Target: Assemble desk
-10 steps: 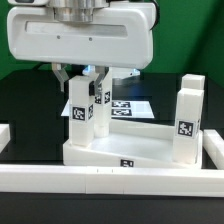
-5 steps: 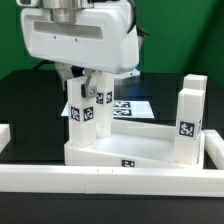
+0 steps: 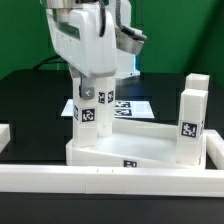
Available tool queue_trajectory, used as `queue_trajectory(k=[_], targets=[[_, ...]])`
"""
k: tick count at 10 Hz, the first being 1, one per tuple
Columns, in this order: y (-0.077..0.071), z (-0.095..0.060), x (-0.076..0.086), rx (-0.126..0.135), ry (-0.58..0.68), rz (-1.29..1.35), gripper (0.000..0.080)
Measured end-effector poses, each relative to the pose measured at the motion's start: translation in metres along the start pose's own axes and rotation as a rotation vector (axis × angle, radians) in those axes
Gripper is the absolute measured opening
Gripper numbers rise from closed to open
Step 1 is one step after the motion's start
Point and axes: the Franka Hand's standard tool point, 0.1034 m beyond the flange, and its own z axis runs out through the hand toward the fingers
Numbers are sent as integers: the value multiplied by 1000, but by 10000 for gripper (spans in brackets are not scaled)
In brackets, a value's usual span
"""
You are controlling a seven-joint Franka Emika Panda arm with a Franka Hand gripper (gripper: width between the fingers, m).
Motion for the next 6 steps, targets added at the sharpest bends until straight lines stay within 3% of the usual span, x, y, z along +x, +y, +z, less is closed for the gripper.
queue_trajectory(k=[2, 3, 4, 5, 6], targets=[[0, 1, 0, -2, -1, -53, 291], [0, 1, -2, -3, -2, -86, 513], [0, 1, -4, -12, -2, -142, 513], [0, 1, -5, -21, 6, -288, 621], [-1, 1, -6, -21, 5, -380, 641]])
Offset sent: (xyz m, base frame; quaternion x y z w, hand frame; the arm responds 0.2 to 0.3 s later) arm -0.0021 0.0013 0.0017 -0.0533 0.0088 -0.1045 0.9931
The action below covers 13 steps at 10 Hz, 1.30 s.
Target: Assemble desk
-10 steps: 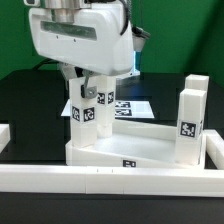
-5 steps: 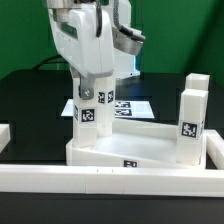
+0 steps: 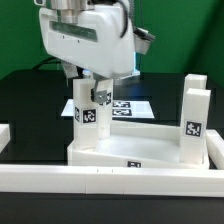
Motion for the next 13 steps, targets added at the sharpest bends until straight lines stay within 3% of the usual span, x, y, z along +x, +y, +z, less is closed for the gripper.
queue_trajectory(k=[5, 7, 13], targets=[[0, 0, 0, -3, 3, -356, 649], [-4, 0, -4, -28, 14, -564, 649], [2, 1, 2, -30, 12, -956, 649]])
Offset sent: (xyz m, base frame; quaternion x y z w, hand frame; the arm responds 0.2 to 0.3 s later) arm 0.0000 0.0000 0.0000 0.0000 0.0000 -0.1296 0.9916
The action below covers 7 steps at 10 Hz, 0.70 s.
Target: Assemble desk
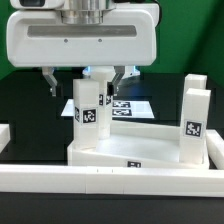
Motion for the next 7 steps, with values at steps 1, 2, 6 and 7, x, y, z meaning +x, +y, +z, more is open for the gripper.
queue_trajectory(k=[1, 2, 6, 7], targets=[[0, -1, 0, -12, -4, -87, 649], [0, -1, 1, -23, -6, -144, 649], [1, 0, 0, -22, -7, -110, 288], [1, 0, 0, -22, -7, -111, 288]])
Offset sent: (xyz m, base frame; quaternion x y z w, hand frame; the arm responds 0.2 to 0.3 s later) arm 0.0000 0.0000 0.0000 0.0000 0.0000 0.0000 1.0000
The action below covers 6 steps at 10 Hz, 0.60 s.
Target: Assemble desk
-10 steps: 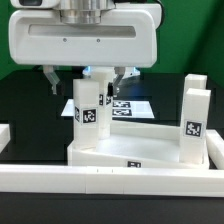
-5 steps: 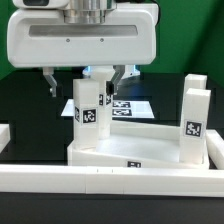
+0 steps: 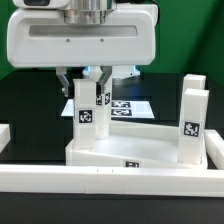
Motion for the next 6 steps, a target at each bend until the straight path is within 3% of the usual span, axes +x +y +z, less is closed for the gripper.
queue_trajectory(k=[3, 4, 6], targets=[[-1, 0, 0, 7, 1, 198, 288], [0, 0, 0, 26, 6, 336, 288], [-1, 1, 0, 37, 8, 541, 288]])
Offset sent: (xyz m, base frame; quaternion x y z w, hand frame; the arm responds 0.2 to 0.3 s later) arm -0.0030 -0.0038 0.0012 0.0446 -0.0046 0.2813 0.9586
